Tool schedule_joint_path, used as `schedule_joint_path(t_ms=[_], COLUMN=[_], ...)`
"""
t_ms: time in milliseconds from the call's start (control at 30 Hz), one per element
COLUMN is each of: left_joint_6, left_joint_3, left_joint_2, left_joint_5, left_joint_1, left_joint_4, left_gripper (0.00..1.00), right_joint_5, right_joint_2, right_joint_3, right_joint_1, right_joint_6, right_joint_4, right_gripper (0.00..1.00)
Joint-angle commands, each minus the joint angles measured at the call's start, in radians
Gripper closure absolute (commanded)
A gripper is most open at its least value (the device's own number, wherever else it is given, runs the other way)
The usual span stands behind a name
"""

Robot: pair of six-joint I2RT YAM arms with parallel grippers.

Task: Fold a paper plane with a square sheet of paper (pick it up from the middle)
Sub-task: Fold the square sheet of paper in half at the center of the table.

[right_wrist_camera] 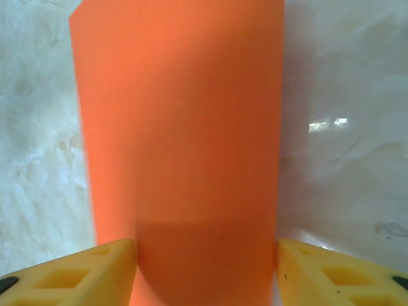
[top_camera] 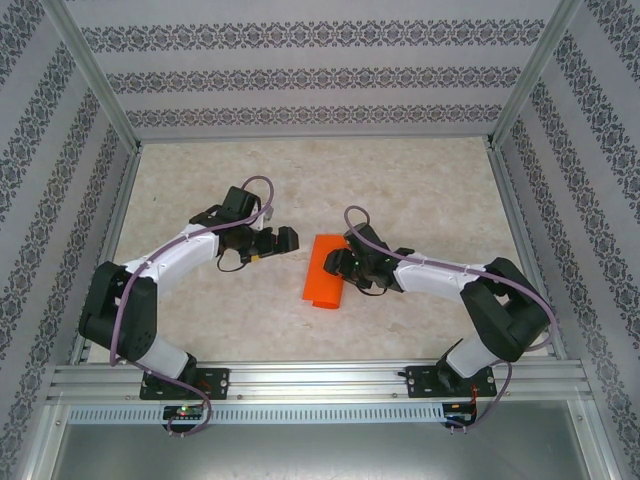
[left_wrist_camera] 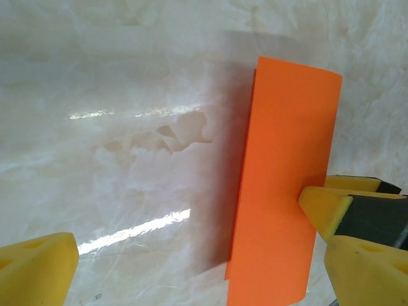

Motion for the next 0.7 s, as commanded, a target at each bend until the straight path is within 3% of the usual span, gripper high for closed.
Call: schedule_joint_path(t_ms=[0,200,300,667], left_joint_6=[0.025,0.028,0.019,0.024], left_joint_3=[0.039,0.039,0.033,0.017], left_joint_2=[0.000,0.012,0.014,-0.012], left_joint_5=[0.031,0.051,0.047,0.018], left_joint_1=[-0.019,-0.033,-0.038,-0.037], left_joint_4=[0.010,0.016,0.025,0.014], left_gripper=[0.01,0.05,0.05,0.06], right_joint_5=[0.015,0.042,-0.004,0.008], right_joint_2=[-0.057,-0.072,-0.048,0.016], right_joint_3=[-0.019,-0.006,-0.015,0.015], right_joint_1=[-0.032,-0.053,-0.055,-0.043], right_joint_6=[-0.049,-0.083,-0.086,-0.087], right_joint_4=[-0.048,-0.163,-0.120,-0.136], right_gripper=[0.39,0.34,0.33,0.33])
